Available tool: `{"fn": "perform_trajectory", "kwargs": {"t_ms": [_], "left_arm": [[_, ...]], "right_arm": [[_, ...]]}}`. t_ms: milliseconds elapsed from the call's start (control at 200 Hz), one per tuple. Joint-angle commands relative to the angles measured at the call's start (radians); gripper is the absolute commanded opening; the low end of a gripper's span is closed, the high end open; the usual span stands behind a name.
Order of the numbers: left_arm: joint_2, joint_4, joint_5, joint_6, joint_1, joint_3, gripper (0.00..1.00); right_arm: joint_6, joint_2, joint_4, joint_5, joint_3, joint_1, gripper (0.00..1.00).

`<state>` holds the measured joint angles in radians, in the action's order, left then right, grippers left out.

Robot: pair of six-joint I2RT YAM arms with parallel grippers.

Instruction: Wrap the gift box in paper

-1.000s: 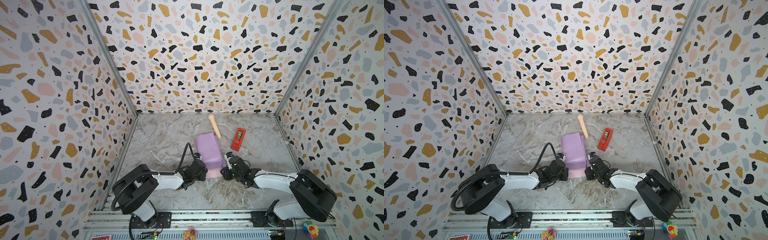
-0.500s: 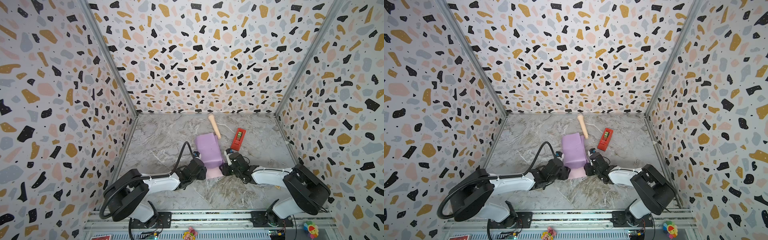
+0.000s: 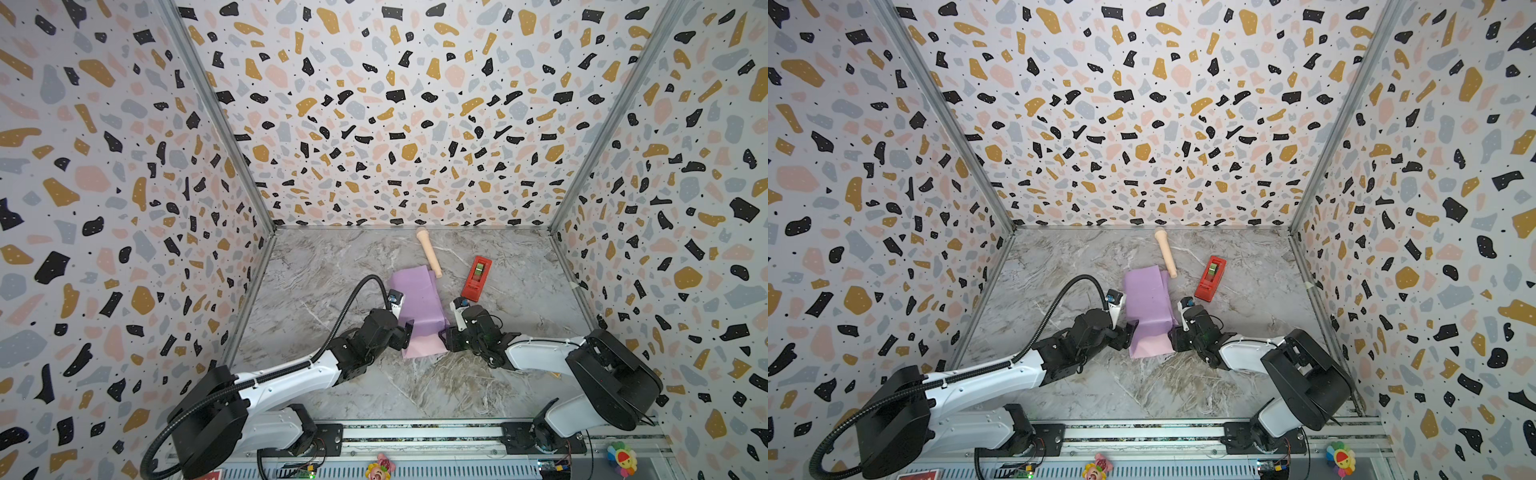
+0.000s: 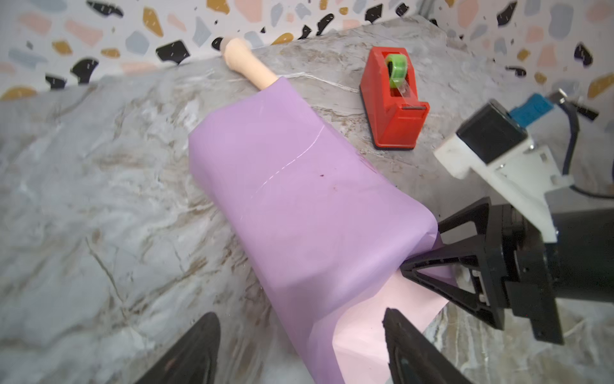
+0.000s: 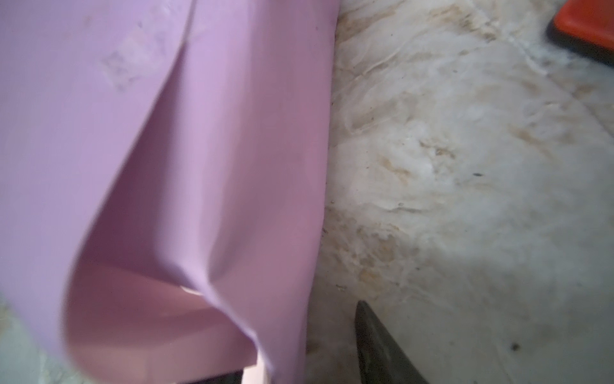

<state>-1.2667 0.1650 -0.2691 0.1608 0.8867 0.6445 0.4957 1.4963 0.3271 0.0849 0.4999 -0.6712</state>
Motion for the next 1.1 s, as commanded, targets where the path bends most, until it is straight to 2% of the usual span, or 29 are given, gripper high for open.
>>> {"fn": "perform_trajectory", "kwargs": {"t_ms": [0, 50, 235, 360, 551, 736, 1096], "left_arm": [[-0.051, 0.078, 0.079, -0.280, 0.003, 0.078, 0.77], [-0.077, 0.063, 0.124, -0.360, 0.003, 0.103, 0.77], [-0.184, -0.040, 0.180, -0.615, 0.003, 0.189, 0.78], [-0.250, -0.115, 0.208, -0.714, -0.008, 0.247, 0.77], [-0.304, -0.178, 0.229, -0.767, -0.063, 0.293, 0.70], [-0.321, -0.127, 0.275, -0.798, -0.089, 0.264, 0.69], [-0.351, -0.081, 0.248, -0.857, -0.123, 0.220, 0.65]], "right_arm": [[0.000, -0.027, 0.006, 0.026, -0.014, 0.004, 0.52], [-0.003, -0.030, 0.006, 0.030, -0.018, 0.008, 0.52], [-0.008, -0.040, 0.012, 0.045, -0.027, 0.019, 0.52], [-0.004, -0.045, 0.013, 0.049, -0.028, 0.020, 0.52], [-0.002, -0.046, 0.007, 0.052, -0.026, 0.019, 0.52], [-0.003, -0.039, -0.005, 0.053, -0.018, 0.020, 0.52], [-0.011, -0.043, -0.035, 0.058, -0.002, 0.021, 0.51]]}}
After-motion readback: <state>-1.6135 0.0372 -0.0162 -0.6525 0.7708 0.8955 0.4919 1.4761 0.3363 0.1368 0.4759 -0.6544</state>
